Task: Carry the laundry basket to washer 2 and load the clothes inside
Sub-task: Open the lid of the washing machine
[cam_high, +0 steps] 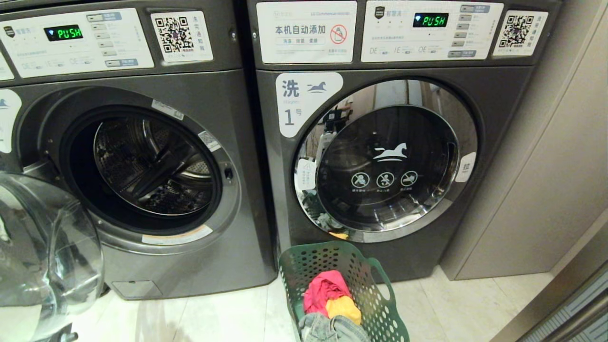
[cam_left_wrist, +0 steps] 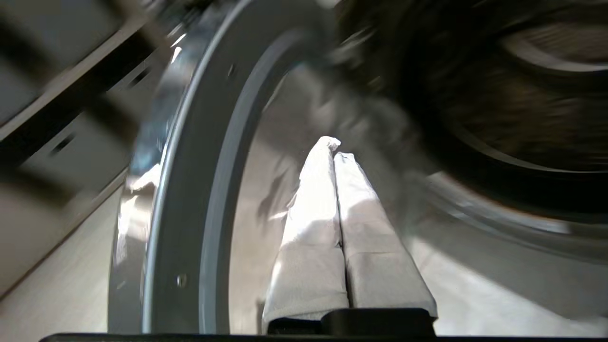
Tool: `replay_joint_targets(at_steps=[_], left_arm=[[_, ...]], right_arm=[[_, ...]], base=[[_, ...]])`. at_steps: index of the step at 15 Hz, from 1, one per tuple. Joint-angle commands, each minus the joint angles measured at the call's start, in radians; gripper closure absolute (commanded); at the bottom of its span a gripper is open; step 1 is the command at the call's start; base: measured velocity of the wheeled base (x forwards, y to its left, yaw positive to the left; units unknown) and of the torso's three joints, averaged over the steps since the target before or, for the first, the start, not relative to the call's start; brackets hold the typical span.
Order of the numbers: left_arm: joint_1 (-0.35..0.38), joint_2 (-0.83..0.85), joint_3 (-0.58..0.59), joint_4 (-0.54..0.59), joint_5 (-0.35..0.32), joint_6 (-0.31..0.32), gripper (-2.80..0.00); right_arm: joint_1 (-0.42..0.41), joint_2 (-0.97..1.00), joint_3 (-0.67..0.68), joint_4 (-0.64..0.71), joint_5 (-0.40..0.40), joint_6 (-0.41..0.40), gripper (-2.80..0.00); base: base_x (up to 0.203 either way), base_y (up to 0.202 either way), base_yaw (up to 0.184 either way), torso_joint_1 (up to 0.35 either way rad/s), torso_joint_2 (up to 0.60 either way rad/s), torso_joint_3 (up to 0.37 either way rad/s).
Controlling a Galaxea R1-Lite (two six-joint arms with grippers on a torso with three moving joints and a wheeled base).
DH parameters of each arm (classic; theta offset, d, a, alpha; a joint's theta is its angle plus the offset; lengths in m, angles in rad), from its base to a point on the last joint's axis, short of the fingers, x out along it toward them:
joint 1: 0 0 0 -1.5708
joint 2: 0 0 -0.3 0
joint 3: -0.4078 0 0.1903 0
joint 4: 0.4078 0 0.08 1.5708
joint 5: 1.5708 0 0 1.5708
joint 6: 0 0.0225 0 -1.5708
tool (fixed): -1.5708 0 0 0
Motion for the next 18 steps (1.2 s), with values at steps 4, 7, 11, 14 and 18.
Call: replay_joint_targets(at_steps=[4, 7, 11, 14, 18], left_arm=[[-0.042, 0.226, 0.050, 0.028, 0.527, -0.139, 0.00], [-0.010, 0.234, 0.054, 0.045, 0.553, -0.142, 0.00], [0.058, 0.235, 0.050, 0.043, 0.560, -0.142, 0.00], [0.151, 0.244, 0.032, 0.033, 0.559, -0.143, 0.00], [0.379, 0.287, 0.013, -0.007, 0.531, -0.145, 0.00]], right_arm=[[0.000, 0.000, 0.000, 0.000, 0.001, 0.000, 0.00], [0.000, 0.000, 0.000, 0.000, 0.001, 0.000, 0.00], [0.000, 0.000, 0.000, 0.000, 0.001, 0.000, 0.00], [0.000, 0.000, 0.000, 0.000, 0.001, 0.000, 0.00], [0.000, 0.000, 0.000, 0.000, 0.001, 0.000, 0.00]], base=[[0.000, 0.000, 0.000, 0.000, 0.00, 0.000], [0.000, 0.000, 0.000, 0.000, 0.00, 0.000], [0.000, 0.000, 0.000, 0.000, 0.00, 0.000], [0.000, 0.000, 0.000, 0.000, 0.00, 0.000], [0.000, 0.000, 0.000, 0.000, 0.00, 0.000]])
